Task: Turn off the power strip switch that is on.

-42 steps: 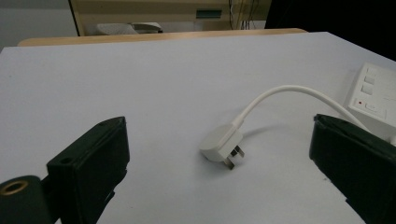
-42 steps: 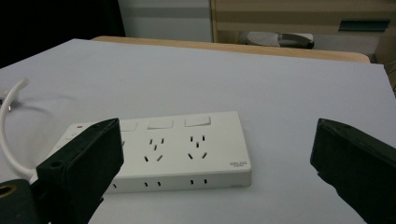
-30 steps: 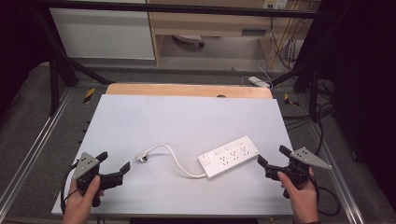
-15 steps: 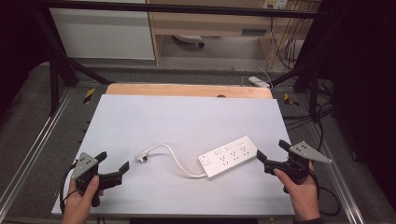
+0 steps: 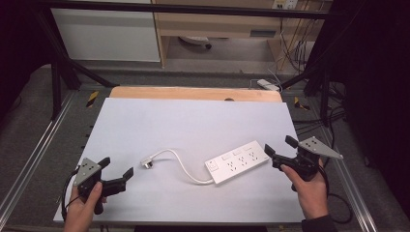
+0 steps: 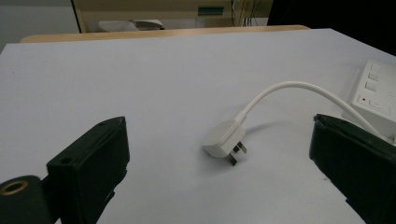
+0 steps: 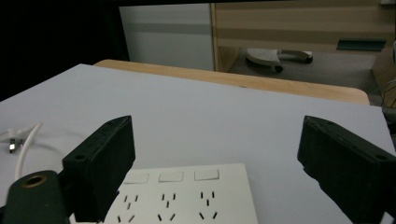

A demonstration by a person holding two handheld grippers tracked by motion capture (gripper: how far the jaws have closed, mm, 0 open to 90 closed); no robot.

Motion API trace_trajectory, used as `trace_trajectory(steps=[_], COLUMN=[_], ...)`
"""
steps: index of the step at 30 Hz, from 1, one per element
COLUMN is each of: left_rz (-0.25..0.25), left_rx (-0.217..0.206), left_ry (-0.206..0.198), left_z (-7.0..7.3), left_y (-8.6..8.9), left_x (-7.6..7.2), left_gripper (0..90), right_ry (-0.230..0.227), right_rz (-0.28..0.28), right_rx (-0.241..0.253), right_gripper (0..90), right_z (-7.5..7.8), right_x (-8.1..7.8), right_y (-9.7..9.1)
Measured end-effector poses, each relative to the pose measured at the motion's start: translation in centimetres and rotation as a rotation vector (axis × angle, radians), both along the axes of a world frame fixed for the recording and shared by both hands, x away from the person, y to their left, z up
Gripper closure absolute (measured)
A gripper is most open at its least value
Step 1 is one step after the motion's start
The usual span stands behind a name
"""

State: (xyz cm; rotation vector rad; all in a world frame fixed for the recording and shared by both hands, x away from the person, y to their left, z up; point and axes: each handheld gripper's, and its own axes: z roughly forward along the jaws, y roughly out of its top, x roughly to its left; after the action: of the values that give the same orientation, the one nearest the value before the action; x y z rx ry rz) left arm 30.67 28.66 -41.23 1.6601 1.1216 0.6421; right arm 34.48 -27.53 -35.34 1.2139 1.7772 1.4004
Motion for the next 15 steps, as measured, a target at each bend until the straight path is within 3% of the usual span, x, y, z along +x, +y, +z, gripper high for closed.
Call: trace_trajectory(steps=[5,9,15], left_rz=[0.012,0.006,0.006], left_rx=[-0.006,0.002,0.001], left_ry=[0.002,0.001,0.003], left_z=[0.0,0.0,-0.1], left_y=[0.2,0.1,0.1], left_x=[0.0,0.0,0.0], left_gripper=[5.1,5.1,5.1], right_ry=[-0.007,-0.023,-0.036], right_rz=[-0.002,0.013,0.024], right_rx=[-0.015,-0.032,-0.053], right_gripper=[21.9,35.6,47.7], right_z=[0.4,0.9,1.5], right_x=[0.6,1.3,2.1], right_y=[0.4,0.8,1.2])
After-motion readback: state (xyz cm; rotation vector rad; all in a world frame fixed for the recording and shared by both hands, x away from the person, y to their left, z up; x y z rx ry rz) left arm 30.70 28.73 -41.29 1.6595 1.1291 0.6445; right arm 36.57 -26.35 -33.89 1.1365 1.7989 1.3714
